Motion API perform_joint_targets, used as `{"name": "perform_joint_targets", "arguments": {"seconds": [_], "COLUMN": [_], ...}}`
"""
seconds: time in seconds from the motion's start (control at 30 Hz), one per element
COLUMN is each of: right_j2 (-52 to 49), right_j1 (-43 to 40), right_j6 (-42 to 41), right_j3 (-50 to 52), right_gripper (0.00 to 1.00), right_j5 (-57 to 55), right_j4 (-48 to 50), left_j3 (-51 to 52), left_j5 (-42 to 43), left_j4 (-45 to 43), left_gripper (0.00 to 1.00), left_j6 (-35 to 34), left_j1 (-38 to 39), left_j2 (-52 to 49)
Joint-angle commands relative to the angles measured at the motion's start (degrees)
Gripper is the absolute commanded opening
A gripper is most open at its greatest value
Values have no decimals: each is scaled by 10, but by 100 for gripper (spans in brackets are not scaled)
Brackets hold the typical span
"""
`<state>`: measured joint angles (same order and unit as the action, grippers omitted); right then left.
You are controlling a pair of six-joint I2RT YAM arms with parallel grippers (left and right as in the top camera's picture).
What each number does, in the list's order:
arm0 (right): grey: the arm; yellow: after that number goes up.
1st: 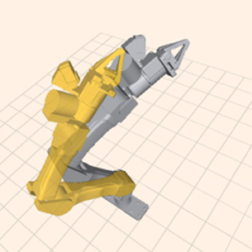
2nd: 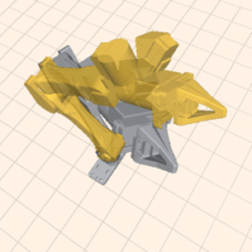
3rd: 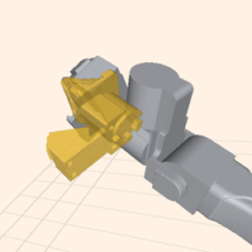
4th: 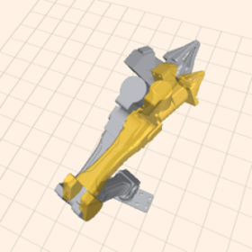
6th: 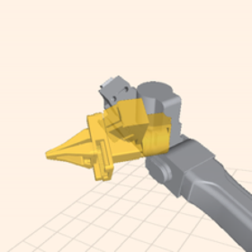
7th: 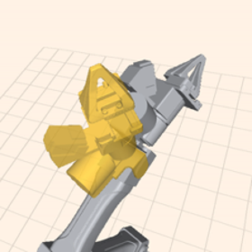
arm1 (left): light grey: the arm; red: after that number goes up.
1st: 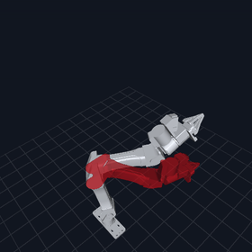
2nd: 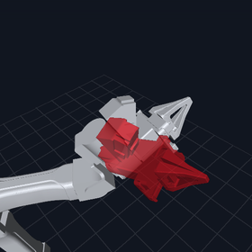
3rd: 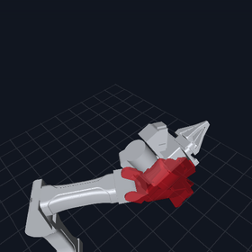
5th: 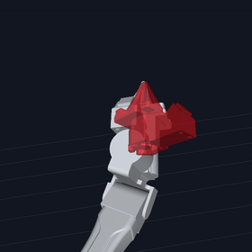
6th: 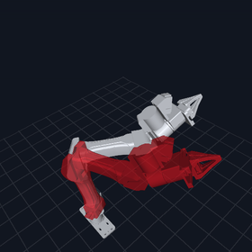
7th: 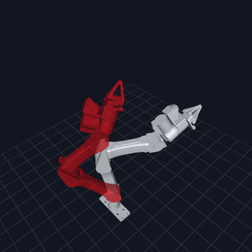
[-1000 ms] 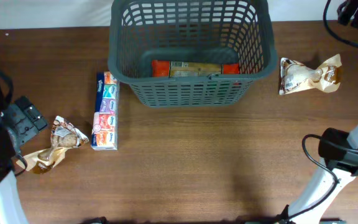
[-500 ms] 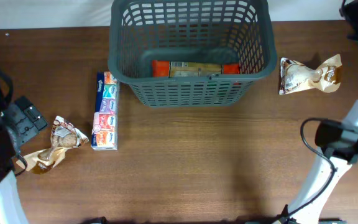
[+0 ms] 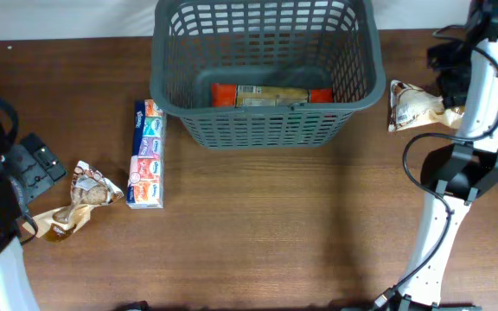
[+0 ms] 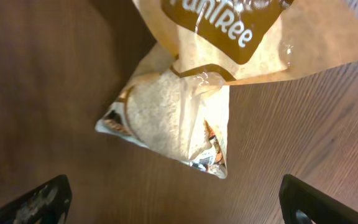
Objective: Pack container
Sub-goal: 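Move the right gripper right toward the brown PanTree paper bag, then lower the right gripper onto the top of the PanTree bag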
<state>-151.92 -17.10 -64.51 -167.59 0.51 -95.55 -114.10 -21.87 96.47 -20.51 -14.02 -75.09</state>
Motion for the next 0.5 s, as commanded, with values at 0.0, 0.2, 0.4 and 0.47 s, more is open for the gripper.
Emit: {"name": "perform_joint_targets", "arguments": {"seconds": [0.0, 0.2, 0.4, 0.47], "right_j2": [-2, -2, -3, -3], "right_j1": [4, 6, 7, 7], "right_j6": [11, 43, 7, -3], "right_j3": [-2, -2, -2, -2], "right_gripper": [99, 99, 99, 99], "right_j5": [4, 8, -39, -61], "right_j4": [-1, 9, 14, 15], "left_j3": [-3, -3, -3, -3], "left_j5": [0, 0, 0, 0], "left_j4": [0, 0, 0, 0], "left_gripper": [99, 99, 99, 99], "left_j6": [9, 9, 9, 9], "left_j1": [-4, -4, -4, -4], "left_j2": [4, 4, 4, 4]}}
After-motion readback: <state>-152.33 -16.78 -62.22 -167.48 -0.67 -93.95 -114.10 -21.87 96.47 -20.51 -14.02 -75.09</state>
